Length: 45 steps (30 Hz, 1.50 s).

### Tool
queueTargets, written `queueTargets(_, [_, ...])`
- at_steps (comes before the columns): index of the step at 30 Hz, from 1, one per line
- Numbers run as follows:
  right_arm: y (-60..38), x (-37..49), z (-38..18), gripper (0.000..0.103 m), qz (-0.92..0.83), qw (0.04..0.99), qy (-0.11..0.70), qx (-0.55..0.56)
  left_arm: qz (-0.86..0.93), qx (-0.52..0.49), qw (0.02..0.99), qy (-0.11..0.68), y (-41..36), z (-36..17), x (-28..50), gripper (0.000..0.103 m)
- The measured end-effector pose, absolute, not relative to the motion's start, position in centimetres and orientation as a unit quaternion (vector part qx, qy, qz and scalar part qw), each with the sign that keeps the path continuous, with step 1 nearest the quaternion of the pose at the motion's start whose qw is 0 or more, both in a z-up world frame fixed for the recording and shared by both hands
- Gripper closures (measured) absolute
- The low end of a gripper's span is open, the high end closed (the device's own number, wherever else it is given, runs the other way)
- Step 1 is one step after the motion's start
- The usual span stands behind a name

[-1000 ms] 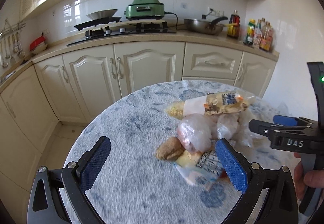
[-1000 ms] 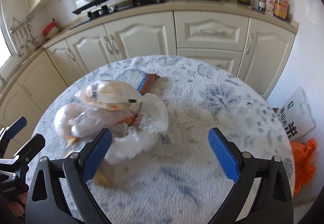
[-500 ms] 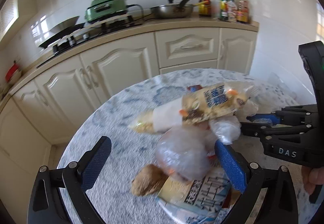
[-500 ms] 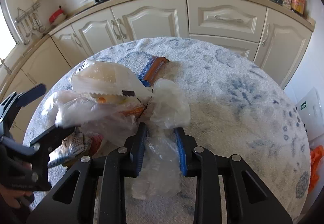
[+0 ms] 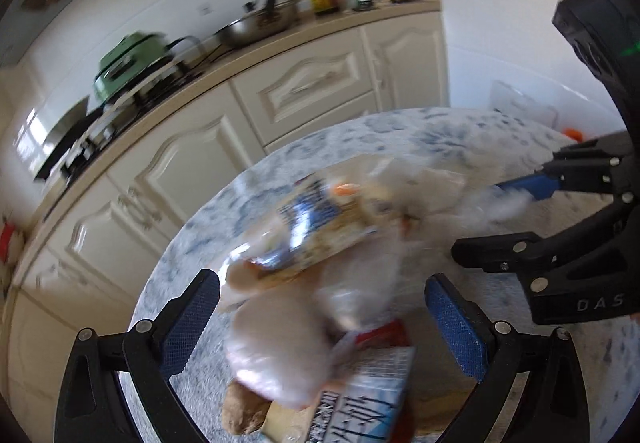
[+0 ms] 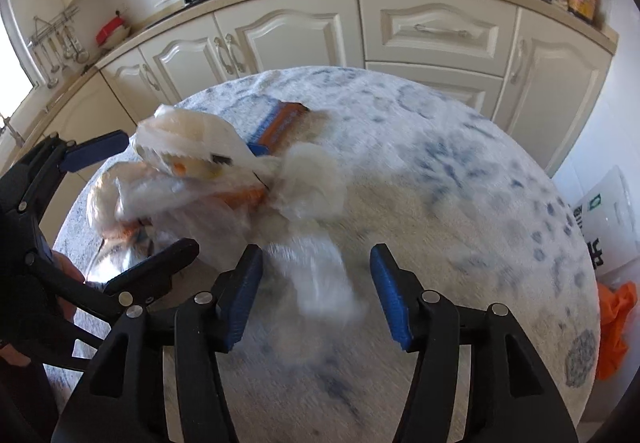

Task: Collect trash
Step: 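Grasp a tied clear plastic bag with the left tool while the right tool grasps crumpled clear wrap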

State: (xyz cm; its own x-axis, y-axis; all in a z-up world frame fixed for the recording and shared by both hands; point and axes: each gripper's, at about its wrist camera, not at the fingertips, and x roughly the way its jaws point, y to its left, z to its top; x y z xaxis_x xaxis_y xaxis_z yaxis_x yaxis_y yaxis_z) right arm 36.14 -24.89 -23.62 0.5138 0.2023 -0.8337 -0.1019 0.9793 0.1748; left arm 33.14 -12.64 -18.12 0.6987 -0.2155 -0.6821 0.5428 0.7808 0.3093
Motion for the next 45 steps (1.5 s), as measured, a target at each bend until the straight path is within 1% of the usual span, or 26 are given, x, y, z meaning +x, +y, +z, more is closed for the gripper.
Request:
queueTargets(4, [-26.1,35.1,-23.4,0.044,0.075,0.871,0.481,0.060,-0.224,0.285,0.871,0.331,-14.9,-18.7,33.6,0.003])
queueTargets(6, [-26.8,34.7,-23.4,0.042,0.070,0.872,0.480,0.067,-0.224,0.289,0.867,0.339,-15.6,-18.8,34.0,0.008])
queueTargets(7, [-27.2,34.5,-23.4,0.042,0.066,0.872,0.480,0.069,-0.228,0.285,0.865,0.344,-15.7,-18.7,34.4,0.014])
queueTargets(8, [-27.4,34.5,-23.3,0.042,0.064,0.872,0.480,0.070,-0.229,0.282,0.865,0.346,-15.9,-18.7,34.6,0.026])
queueTargets(9, [-27.6,34.4,-23.3,0.042,0.063,0.872,0.479,0.073,-0.229,0.280,0.865,0.348,-16.0,-18.4,34.7,0.035])
queueTargets(10, [-27.8,34.3,-23.3,0.042,0.063,0.873,0.478,0.076,-0.230,0.271,0.865,0.353,-15.9,-18.3,34.8,0.053])
queueTargets(11, [-28.0,34.2,-23.3,0.042,0.064,0.873,0.477,0.079,-0.233,0.261,0.864,0.363,-15.7,-18.2,34.9,0.066])
queueTargets(12, [-28.1,34.2,-23.2,0.042,0.064,0.874,0.476,0.079,-0.251,0.234,0.858,0.381,-15.3,-18.5,35.3,0.075])
queueTargets(14, [-27.9,34.2,-23.2,0.042,0.071,0.875,0.473,0.079,-0.249,0.211,0.864,0.383,-14.7,-18.6,35.2,0.076])
queueTargets(18, [-27.1,34.7,-23.3,0.037,0.087,0.876,0.471,0.062,-0.240,0.217,0.873,0.366,-14.7,-18.6,34.2,0.080])
queueTargets(22, [-25.8,35.8,-23.4,0.037,0.113,0.877,0.466,0.042,-0.243,0.184,0.880,0.365,-13.8,-18.3,33.5,0.084])
queueTargets(27, [-23.8,38.1,-24.6,0.037,0.137,0.873,0.468,0.001,-0.242,0.160,0.885,0.363,-12.6,-18.1,32.0,0.084])
queueTargets(28, [-23.3,38.2,-24.7,0.042,0.133,0.874,0.468,-0.021,-0.241,0.157,0.886,0.363,-12.4,-17.8,31.7,0.085])
queueTargets(29, [-23.0,38.0,-24.6,0.055,0.129,0.874,0.468,-0.034,-0.241,0.154,0.886,0.364,-12.0,-17.6,31.4,0.085])
queueTargets(30, [-22.9,37.9,-24.5,0.072,0.133,0.872,0.470,-0.034,-0.242,0.151,0.886,0.365,-11.8,-17.6,31.2,0.085])
queueTargets(31, [-23.0,37.6,-24.4,0.073,0.138,0.870,0.472,-0.030,-0.243,0.153,0.885,0.366,-11.8,-17.5,31.0,0.085])
queueTargets(32, [-23.1,37.2,-24.4,0.075,0.137,0.870,0.472,-0.031,-0.241,0.165,0.883,0.368,-12.0,-17.7,30.8,0.078])
queueTargets(33, [-23.2,36.9,-24.5,0.078,0.132,0.871,0.471,-0.036,-0.238,0.175,0.882,0.368,-12.3,-17.8,30.9,0.074])
queueTargets(35, [-23.7,36.1,-24.4,0.079,0.127,0.873,0.470,-0.030,-0.224,0.201,0.877,0.374,-13.2,-18.3,31.2,0.047])
queueTargets(36, [-23.9,35.8,-24.4,0.079,0.124,0.874,0.470,-0.026,-0.224,0.216,0.872,0.377,-13.7,-18.8,31.3,0.042])
queueTargets(37, [-24.2,35.6,-24.3,0.079,0.121,0.875,0.469,-0.024,-0.227,0.225,0.871,0.374,-14.2,-19.0,31.2,0.043])
queueTargets(39, [-24.7,35.2,-24.3,0.080,0.117,0.875,0.469,-0.014,-0.231,0.225,0.868,0.377,-14.6,-19.3,31.5,0.051])
queueTargets(40, [-25.1,35.0,-24.3,0.081,0.115,0.876,0.468,-0.008,-0.234,0.212,0.868,0.383,-14.6,-19.2,31.7,0.065])
queueTargets(41, [-25.4,34.9,-24.2,0.081,0.115,0.876,0.468,-0.002,-0.239,0.200,0.867,0.388,-14.4,-19.1,31.9,0.073])
queueTargets(43, [-26.3,34.5,-24.1,0.082,0.111,0.877,0.467,0.014,-0.252,0.165,0.867,0.398,-13.7,-18.5,32.4,0.078])
queueTargets(45, [-27.0,34.1,-23.9,0.082,0.103,0.880,0.464,0.024,-0.253,0.161,0.869,0.393,-13.5,-18.2,32.0,0.081])
